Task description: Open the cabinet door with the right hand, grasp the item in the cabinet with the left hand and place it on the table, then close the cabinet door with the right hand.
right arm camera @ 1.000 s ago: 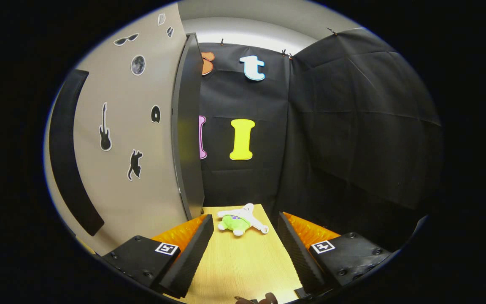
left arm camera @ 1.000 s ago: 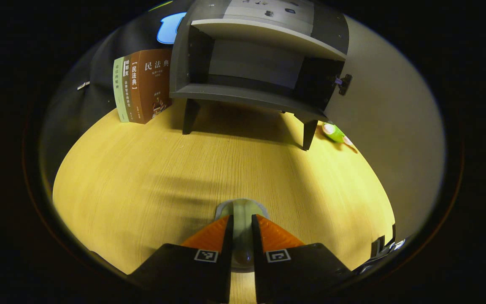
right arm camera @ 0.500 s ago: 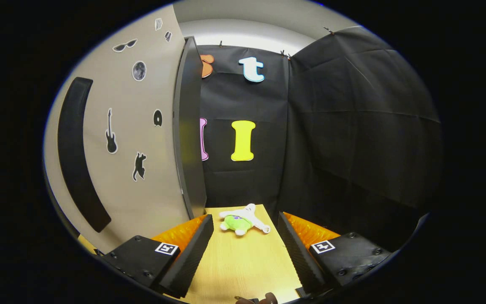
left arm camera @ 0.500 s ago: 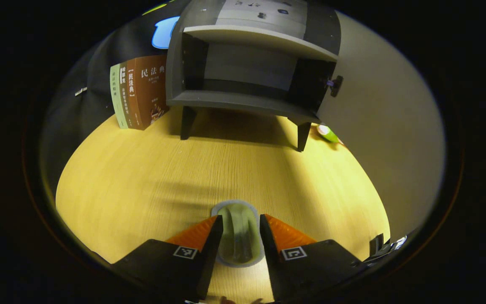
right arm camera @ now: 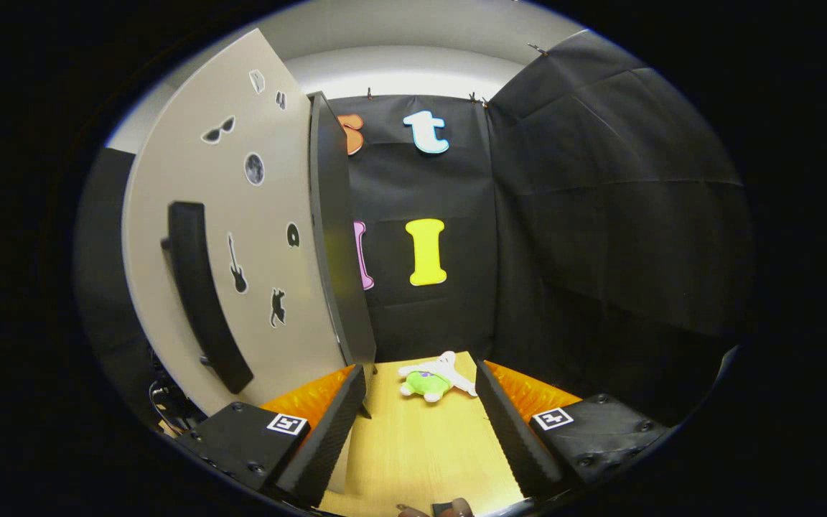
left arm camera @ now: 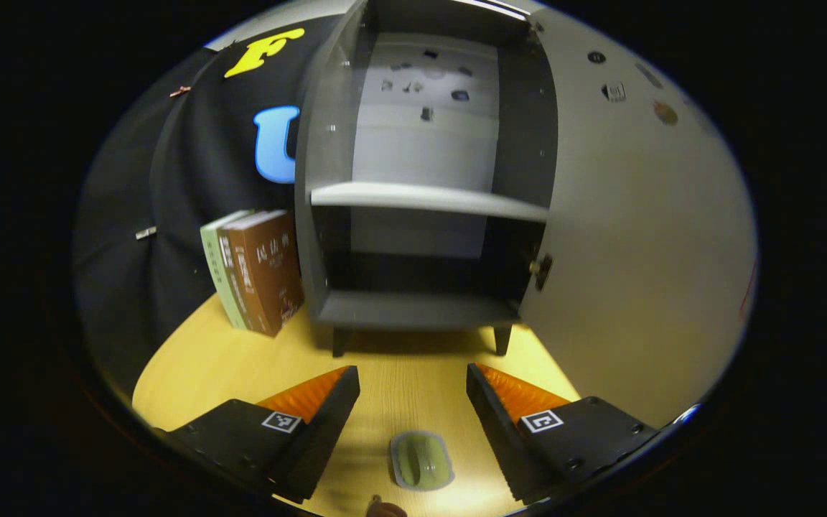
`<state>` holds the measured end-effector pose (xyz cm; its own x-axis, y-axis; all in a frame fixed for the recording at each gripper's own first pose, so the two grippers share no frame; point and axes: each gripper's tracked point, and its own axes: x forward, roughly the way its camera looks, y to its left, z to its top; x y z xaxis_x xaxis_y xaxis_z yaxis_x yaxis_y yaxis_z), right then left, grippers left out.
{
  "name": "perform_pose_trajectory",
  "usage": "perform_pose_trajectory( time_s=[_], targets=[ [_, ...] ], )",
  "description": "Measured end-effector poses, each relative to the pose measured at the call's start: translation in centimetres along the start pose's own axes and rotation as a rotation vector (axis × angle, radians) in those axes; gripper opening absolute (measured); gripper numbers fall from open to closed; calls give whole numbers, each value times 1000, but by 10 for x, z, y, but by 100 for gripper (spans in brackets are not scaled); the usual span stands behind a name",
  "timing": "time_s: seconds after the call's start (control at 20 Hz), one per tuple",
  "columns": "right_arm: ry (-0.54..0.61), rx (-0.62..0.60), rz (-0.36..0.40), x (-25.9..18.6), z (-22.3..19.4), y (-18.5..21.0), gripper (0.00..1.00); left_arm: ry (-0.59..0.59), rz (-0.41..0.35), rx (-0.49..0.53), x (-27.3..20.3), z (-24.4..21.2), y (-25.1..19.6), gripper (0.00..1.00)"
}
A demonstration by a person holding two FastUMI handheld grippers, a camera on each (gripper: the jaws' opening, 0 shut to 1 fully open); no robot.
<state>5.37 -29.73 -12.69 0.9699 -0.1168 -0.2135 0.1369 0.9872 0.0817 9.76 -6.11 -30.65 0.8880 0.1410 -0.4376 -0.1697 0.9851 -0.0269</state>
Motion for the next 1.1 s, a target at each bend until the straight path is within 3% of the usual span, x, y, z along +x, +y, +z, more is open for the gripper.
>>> perform_pose_trajectory(
  time_s=[0.1, 0.25, 0.45, 0.6, 0.9, 1.1],
  targets=[
    [-29, -13, 20, -9, 11, 7, 98, -52, -7, 17, -5, 38, 3, 95],
    [-70, -46, 116, -24, 24, 36, 98, -129, -12, 63, -14, 90, 6, 95],
    [-100, -53, 254, -42, 36, 75, 98, -215, -106, 128, -26, 136, -15, 95],
    [-96, -62, 294, -38, 34, 90, 100, -250, -201, 76, -39, 155, -31, 94],
    [-85, 42, 393, -46, 35, 118, 98, -299, -211, 43, -54, 185, -13, 92],
    [-93, -34, 351, -45, 35, 120, 98, -313, -227, 37, -65, 192, -3, 94]
  ],
)
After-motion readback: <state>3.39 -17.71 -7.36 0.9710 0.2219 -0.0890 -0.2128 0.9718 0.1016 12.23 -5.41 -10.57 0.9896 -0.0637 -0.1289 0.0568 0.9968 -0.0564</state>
